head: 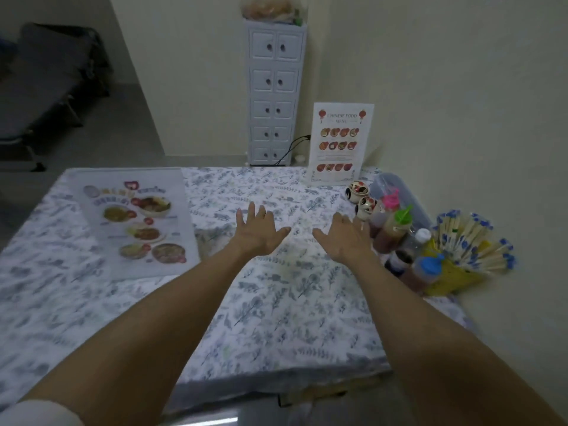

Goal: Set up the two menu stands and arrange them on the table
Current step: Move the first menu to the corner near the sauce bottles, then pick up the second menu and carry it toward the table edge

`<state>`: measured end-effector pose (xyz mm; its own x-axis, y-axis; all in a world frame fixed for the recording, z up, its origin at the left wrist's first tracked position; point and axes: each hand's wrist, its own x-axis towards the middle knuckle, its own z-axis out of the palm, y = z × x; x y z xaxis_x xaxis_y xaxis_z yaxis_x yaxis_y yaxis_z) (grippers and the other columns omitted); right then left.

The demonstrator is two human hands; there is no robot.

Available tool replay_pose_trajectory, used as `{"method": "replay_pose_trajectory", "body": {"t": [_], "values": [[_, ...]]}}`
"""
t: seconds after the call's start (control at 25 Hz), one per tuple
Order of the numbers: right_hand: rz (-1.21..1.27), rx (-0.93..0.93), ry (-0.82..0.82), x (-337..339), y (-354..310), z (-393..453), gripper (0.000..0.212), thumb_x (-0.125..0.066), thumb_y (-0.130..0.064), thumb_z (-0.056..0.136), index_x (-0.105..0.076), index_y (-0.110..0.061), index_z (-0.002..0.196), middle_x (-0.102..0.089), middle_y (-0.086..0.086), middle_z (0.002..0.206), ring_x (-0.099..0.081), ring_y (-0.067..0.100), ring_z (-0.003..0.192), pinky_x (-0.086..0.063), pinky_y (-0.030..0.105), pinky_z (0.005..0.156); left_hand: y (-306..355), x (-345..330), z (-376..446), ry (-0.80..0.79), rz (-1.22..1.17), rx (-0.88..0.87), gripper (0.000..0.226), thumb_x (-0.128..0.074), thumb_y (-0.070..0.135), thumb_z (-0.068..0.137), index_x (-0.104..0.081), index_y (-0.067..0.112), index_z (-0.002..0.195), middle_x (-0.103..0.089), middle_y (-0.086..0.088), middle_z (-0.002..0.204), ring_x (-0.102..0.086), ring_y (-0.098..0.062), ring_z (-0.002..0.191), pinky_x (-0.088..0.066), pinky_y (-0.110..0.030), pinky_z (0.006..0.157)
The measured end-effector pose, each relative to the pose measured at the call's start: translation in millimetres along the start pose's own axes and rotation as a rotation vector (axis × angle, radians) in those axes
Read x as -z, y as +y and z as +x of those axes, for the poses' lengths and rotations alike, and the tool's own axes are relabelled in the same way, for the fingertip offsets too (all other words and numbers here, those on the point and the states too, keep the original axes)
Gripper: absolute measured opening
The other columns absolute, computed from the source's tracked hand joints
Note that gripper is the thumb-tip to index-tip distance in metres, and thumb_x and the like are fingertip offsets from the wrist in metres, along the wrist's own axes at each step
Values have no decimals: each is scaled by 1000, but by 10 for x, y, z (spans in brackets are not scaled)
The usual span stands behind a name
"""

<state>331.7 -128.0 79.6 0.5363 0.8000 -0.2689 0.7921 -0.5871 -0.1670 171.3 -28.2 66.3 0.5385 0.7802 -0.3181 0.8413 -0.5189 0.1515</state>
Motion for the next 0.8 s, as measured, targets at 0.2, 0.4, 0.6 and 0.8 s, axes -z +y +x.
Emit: {"method": "replay_pose_trajectory", "body": {"t": [0.2, 0.4, 0.6, 0.8], "values": [[-37, 22, -26, -254, -394, -846, 80, -33, -62, 93, -21, -10, 153, -23, 14, 161, -14, 37, 149, -6, 53, 122, -520, -256, -966, 5, 2, 46, 83, -20, 65, 95, -13, 9, 156, 2, -11, 166, 12, -33, 152, 7, -55, 120], [-47, 138, -24, -517, -780, -1322, 80, -32, -62, 94, -19, -10, 154, -18, 14, 163, -11, 35, 151, -4, 52, 123, -1082, -420, -1589, 12, -50, 134, 83, -18, 65, 95, -11, 10, 157, -2, -9, 166, 9, -32, 153, 9, -56, 119], [36, 324, -10, -793, -1320, -1350, 77, -34, -58, 95, -22, -9, 153, -23, 13, 161, -17, 33, 149, -13, 48, 122, -1720, -535, -1926, 74, -163, 292, 82, -19, 63, 96, -11, 10, 157, 0, -9, 166, 12, -30, 152, 9, -54, 120], [292, 367, -22, -932, -1930, -1203, 65, -41, -51, 96, -32, -11, 146, -45, 14, 146, -37, 35, 136, -42, 45, 100, -2339, -505, -1964, 181, -398, 415, 79, -27, 59, 97, -10, 9, 157, -4, -10, 166, 7, -30, 153, 5, -52, 122]]}}
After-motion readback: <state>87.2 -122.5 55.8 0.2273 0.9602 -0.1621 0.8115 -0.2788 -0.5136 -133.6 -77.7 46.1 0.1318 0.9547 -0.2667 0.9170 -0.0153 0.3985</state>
